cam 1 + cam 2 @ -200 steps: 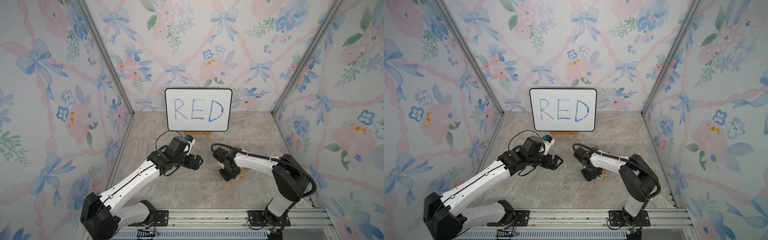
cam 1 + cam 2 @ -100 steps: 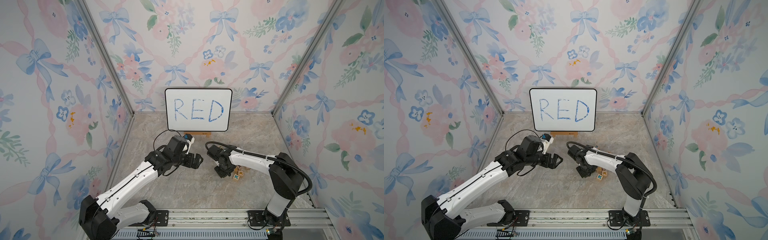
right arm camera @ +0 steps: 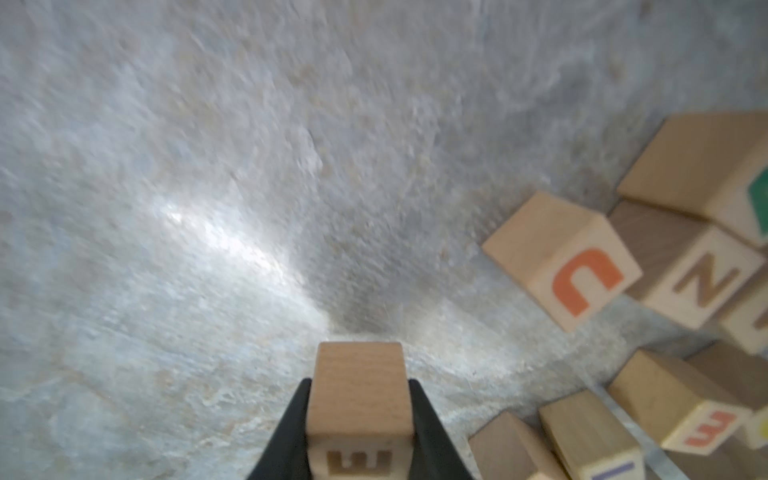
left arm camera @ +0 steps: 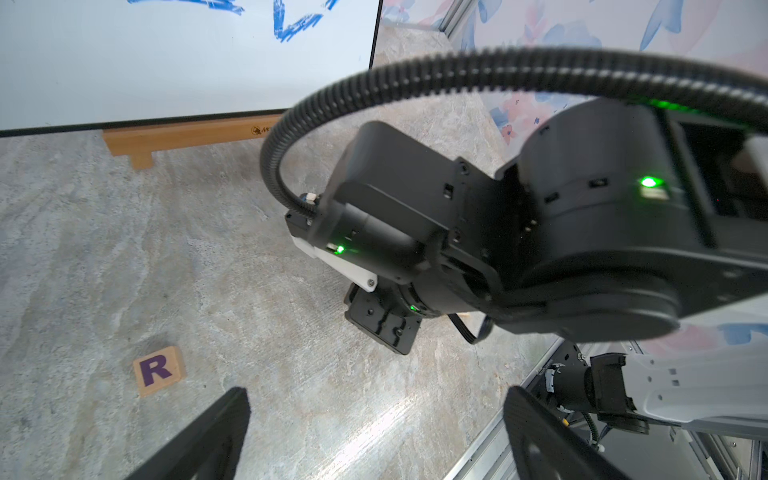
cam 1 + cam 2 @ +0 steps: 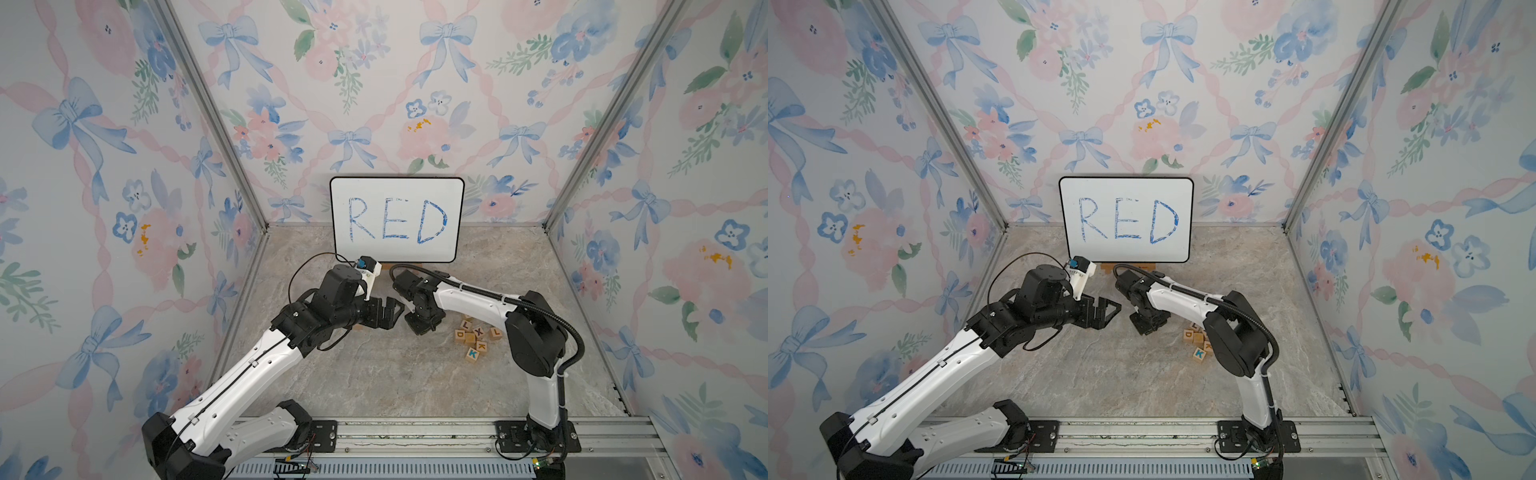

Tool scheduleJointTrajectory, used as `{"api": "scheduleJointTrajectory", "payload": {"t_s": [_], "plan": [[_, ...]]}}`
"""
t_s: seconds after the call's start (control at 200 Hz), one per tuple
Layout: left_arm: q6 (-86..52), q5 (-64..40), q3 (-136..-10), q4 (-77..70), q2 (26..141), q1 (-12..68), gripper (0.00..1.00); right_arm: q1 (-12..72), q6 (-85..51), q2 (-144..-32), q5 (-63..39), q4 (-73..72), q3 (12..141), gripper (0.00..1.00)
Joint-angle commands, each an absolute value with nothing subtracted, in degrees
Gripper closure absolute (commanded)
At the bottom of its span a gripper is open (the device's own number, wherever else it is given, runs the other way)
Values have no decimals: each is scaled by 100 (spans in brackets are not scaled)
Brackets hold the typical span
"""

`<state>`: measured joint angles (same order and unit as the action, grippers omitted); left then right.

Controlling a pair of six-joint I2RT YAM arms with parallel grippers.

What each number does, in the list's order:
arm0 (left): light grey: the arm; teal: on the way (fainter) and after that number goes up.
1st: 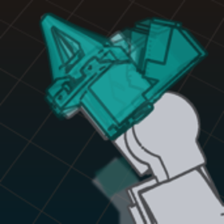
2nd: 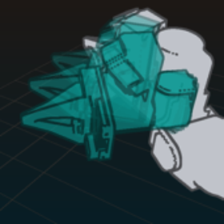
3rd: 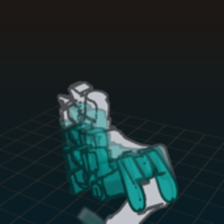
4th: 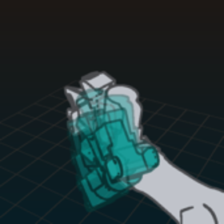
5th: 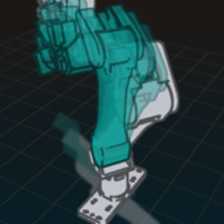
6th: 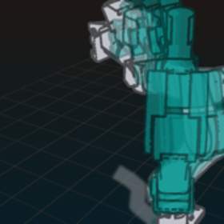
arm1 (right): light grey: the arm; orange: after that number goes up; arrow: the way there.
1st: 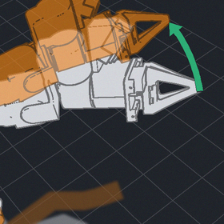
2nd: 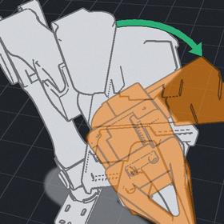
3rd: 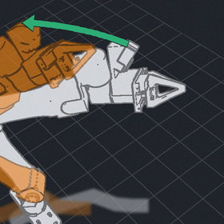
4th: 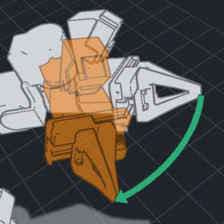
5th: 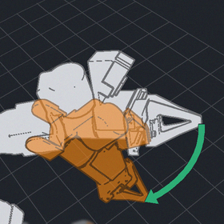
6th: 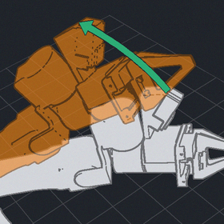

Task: Assemble the uppercase word "red" with letter blocks
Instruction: Pick up the letter block from the center of the board, then place the letter block at the center of the board.

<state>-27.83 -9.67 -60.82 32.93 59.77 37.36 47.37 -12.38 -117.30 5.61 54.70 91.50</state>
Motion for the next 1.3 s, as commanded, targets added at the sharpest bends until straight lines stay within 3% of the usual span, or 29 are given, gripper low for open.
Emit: {"api": "scheduleJointTrajectory", "payload": {"t_s": [0.0,0.47,0.67,0.795,1.02,1.15,1.295], "plan": [[-2888,-896,-6282,3492,5750,3641,2,4796,-1145,-12087,450,5817,9765,70],[-2854,-861,-6304,4053,5250,3443,2,5290,-652,-13349,709,6376,11423,68],[-2848,-892,-6257,4087,5252,3413,2,5547,-399,-13493,938,6473,11539,60],[-2821,-912,-6254,4086,5294,3413,2,5583,-377,-13509,1019,6458,11540,51],[-2742,-906,-6407,4080,5387,3391,2,5463,-660,-13400,927,6460,11693,16],[-2703,-905,-6494,4078,5465,3359,2,5345,-987,-13390,806,6584,11864,1],[-2664,-905,-6548,4070,5493,3335,2,5199,-1601,-13428,638,6877,12111,3]]}}
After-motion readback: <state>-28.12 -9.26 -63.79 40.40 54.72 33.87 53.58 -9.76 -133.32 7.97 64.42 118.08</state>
